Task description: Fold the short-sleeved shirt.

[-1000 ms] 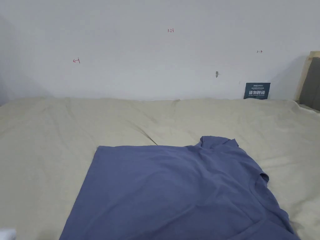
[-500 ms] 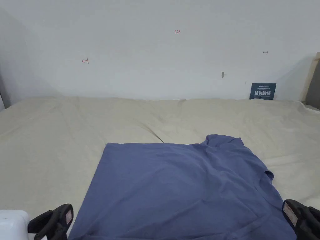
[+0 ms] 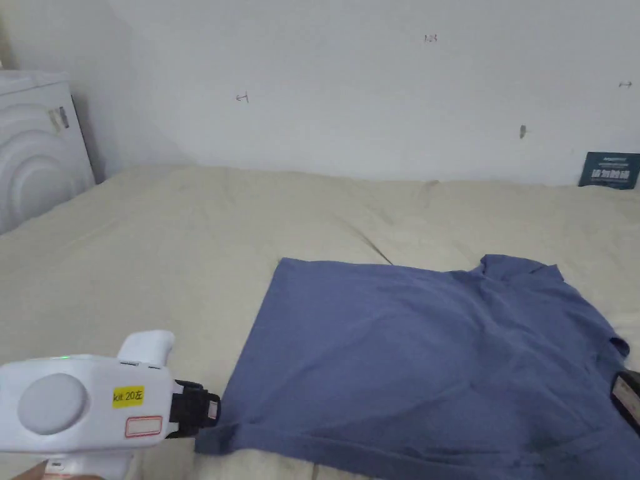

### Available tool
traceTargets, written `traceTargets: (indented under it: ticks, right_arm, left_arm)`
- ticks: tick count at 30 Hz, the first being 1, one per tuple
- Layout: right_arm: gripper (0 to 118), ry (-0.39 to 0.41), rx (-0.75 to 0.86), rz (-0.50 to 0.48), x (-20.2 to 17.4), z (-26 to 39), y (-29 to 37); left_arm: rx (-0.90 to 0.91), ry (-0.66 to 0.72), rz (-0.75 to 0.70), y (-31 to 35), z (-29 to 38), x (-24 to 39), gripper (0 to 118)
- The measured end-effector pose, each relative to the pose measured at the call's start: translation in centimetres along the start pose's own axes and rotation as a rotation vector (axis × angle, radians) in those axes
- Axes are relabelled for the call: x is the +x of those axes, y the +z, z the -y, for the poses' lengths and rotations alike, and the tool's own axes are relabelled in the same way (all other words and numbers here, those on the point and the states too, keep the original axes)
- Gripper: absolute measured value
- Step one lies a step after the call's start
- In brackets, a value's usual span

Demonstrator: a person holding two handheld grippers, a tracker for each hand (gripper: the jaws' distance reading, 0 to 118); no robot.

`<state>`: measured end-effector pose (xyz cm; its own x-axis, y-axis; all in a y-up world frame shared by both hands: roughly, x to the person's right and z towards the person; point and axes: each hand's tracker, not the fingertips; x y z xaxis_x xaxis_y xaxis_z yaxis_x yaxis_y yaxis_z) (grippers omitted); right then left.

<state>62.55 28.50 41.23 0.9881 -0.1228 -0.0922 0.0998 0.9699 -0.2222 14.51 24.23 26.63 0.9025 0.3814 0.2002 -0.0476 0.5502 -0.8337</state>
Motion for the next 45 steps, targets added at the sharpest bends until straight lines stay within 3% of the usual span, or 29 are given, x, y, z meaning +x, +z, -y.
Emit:
traceTargets:
  ticks: [1,2,3,4,5,6,7,13,14,15,16,17,19,23,27,29,30,32,33,35,38,39,42,44,45]
  right_arm:
    - [0,0.005,-0.015,-0.006,-0.2,0.1,-0.2]
    - [0,0.008,-0.03,-0.013,-0.4,0.6,-0.4]
    - [0,0.011,-0.047,-0.023,-0.5,0.7,-0.6]
    - [0,0.014,-0.06,-0.03,-0.7,0.9,-0.8]
    - [0,0.018,-0.069,-0.034,-0.8,1.0,-0.9]
    - [0,0.024,-0.084,-0.039,-1.1,1.5,-1.0]
    - [0,0.03,-0.095,-0.041,-1.2,1.6,-1.2]
    - [0,0.034,-0.15,-0.044,-1.1,2.6,-2.5]
    - [0,0.033,-0.154,-0.042,-1.0,2.8,-2.5]
    - [0,0.03,-0.158,-0.04,-1.1,2.9,-2.7]
    - [0,0.023,-0.164,-0.042,-1.0,3.0,-3.0]
    - [0,0.016,-0.167,-0.043,-1.0,3.2,-3.2]
    - [0,0.006,-0.167,-0.039,-0.6,3.4,-3.3]
    - [0,-0.009,-0.143,-0.024,1.4,2.8,-3.0]
    - [0,0.034,-0.185,0.089,6.3,2.8,-2.6]
    - [1,0.0,-0.253,0.085,9.4,3.4,-2.5]
    - [23,-0.03,-0.288,0.071,11.0,3.9,-2.4]
    - [92,-0.079,-0.393,0.069,13.5,4.8,-2.9]
    - [111,-0.105,-0.488,0.103,14.6,5.6,-3.8]
    - [110,-0.137,-0.637,0.2,16.7,7.7,-4.7]
    - [110,-0.141,-0.677,0.237,18.0,9.9,-5.1]
    - [110,-0.13,-0.683,0.203,17.8,10.1,-5.2]
    - [109,-0.029,-0.682,0.139,15.9,10.5,-5.2]
    - [107,0.051,-0.706,0.155,14.9,10.9,-5.7]
    - [96,0.069,-0.714,0.165,14.6,11.0,-5.9]
  left_arm:
    - [-0.009,0.042,-0.009,-1.2,0.0,-1.1,1]
    - [-0.017,0.058,-0.031,-2.2,0.1,-1.7,17]
    - [-0.016,0.051,-0.074,-2.9,0.5,-1.9,70]
    - [-0.006,0.03,-0.12,-3.8,0.5,-2.2,107]
    - [-0.022,0.011,-0.142,-4.7,0.6,-2.4,118]
    - [-0.041,0.002,-0.163,-5.7,0.8,-2.7,118]
    - [0.056,-0.006,-0.122,-6.0,1.0,-3.0,116]
    - [-0.025,-0.078,-0.153,-8.3,1.2,-2.5,112]
    - [-0.029,-0.089,-0.134,-8.3,1.5,-2.5,94]
    - [0.007,-0.145,-0.167,-7.6,1.9,-1.7,48]
    - [0.044,-0.236,-0.346,-7.8,2.4,-1.0,13]
    - [0.056,-0.232,-0.301,-7.7,2.6,-1.1,5]
    - [0.058,-0.128,-0.217,-6.6,2.5,-1.6,5]
    - [0.078,-0.104,-0.205,-6.0,2.7,-1.7,5]
    - [0.095,-0.134,-0.205,-5.3,2.8,-0.5,5]
    - [0.099,-0.154,-0.214,-5.0,3.1,0.3,5]
    - [0.102,-0.165,-0.217,-4.9,3.2,0.6,5]
    - [0.1,-0.166,-0.211,-4.7,3.1,1.5,5]
    - [0.099,-0.158,-0.203,-4.6,3.3,1.6,5]
    - [0.104,-0.138,-0.199,-4.5,3.3,1.9,5]
    - [0.093,-0.111,-0.196,-4.7,3.9,1.9,5]
    - [0.09,-0.108,-0.204,-4.8,3.8,2.0,5]
    - [0.079,-0.086,-0.201,-4.8,4.3,2.0,5]
    - [0.077,-0.068,-0.189,-4.9,4.1,2.1,5]
    - [0.078,-0.063,-0.187,-4.8,4.2,2.2,5]
